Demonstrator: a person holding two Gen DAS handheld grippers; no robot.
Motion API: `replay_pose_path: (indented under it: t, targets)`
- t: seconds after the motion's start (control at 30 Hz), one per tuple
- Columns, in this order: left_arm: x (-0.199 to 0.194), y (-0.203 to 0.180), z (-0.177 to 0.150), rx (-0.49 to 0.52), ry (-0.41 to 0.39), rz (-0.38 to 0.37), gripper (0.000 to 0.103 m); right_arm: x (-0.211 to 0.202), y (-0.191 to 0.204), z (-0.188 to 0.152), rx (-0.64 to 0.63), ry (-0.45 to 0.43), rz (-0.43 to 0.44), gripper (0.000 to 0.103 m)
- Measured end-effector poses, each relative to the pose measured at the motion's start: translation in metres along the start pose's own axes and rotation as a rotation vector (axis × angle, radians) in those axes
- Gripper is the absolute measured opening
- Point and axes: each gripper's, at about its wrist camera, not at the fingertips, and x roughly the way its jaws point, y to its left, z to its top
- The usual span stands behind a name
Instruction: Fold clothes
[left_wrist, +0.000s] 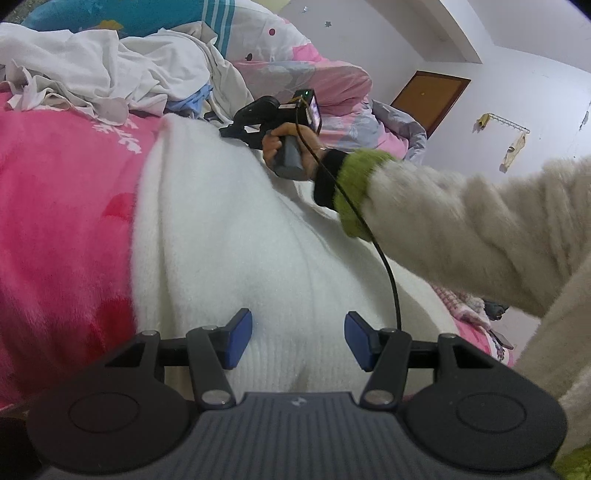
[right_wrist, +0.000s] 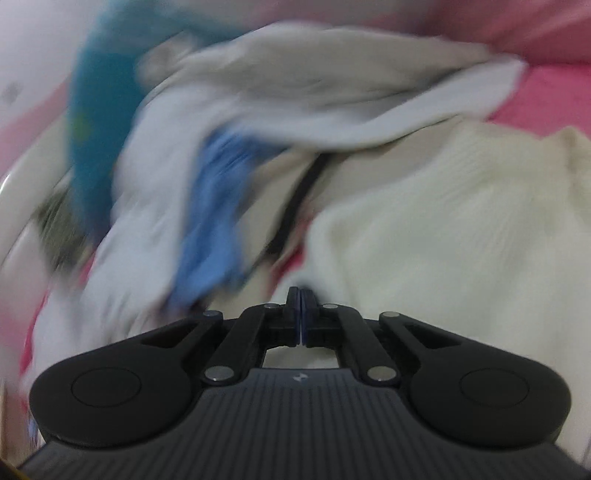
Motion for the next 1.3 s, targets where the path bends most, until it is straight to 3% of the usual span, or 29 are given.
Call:
replay_pose_path:
  t: [0.07, 0.13, 0.17, 0.37, 0.53, 0.7, 0.93, 1.2, 1.3]
  targets:
    - [0.0, 0.0, 0.0, -0.005, 0.002, -0.001, 0.057, 0.0, -0.009, 0.01, 0.073, -0.057, -0.008, 0.0]
    - [0.0, 0.001, 0.001, -0.013, 0.003, -0.006, 0.057, -0.009, -0.004, 0.013, 0.048, -0.086, -0.017, 0.0]
    - [0.0, 0.002, 0.001, -0.018, 0.003, -0.009, 0.057, -0.017, 0.002, 0.014, 0.014, -0.094, -0.013, 0.005]
    - [0.0, 0.004, 0.002, -0.033, 0.003, -0.026, 0.063, -0.111, 0.026, -0.007, -0.118, -0.09, 0.098, 0.005]
    - [0.001, 0.0, 0.001, -0.02, -0.006, -0.01, 0.064, -0.213, 0.015, -0.073, -0.121, -0.044, 0.118, 0.006]
    - [0.003, -0.009, -0.002, 0.015, -0.013, 0.025, 0.067, -0.293, -0.014, -0.158, -0.088, 0.009, 0.003, 0.011]
    - [0.01, -0.028, 0.001, 0.053, 0.004, 0.108, 0.072, -0.365, -0.065, -0.25, -0.058, -0.073, -0.12, 0.02]
    - [0.004, -0.055, 0.013, -0.021, 0.004, 0.233, 0.072, -0.431, -0.093, -0.294, 0.035, -0.173, -0.075, 0.022]
    - [0.004, -0.079, 0.02, -0.008, -0.023, 0.242, 0.076, -0.454, -0.101, -0.303, 0.054, -0.229, -0.067, 0.026]
